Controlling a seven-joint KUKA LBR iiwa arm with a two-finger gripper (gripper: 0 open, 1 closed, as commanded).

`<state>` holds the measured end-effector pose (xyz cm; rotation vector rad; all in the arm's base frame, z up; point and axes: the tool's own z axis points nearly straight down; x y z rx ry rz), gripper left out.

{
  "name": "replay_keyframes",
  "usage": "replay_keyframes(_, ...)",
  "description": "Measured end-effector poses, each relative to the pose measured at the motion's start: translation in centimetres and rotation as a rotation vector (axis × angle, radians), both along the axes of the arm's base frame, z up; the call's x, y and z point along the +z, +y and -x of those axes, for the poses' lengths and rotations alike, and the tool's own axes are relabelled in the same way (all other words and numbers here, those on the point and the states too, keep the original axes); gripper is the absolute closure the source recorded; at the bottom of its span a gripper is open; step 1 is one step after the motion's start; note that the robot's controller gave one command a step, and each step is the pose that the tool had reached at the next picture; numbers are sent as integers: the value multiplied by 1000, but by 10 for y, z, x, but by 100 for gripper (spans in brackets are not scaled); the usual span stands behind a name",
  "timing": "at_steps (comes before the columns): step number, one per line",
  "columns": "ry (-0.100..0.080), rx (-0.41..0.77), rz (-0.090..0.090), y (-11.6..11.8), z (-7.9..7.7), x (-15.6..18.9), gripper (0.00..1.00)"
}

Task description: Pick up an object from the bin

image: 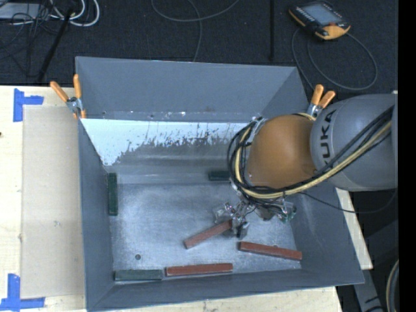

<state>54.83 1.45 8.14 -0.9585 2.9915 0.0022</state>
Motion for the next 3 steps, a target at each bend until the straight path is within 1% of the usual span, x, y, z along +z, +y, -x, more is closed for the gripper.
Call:
replay_keyframes(1,0,-1,0,0,0,0,100)
replay_keyframes(2,4,-27,0,2,-17,32,100)
replay_keyframes(3,-13,-68,-2,-42,-55,14,100)
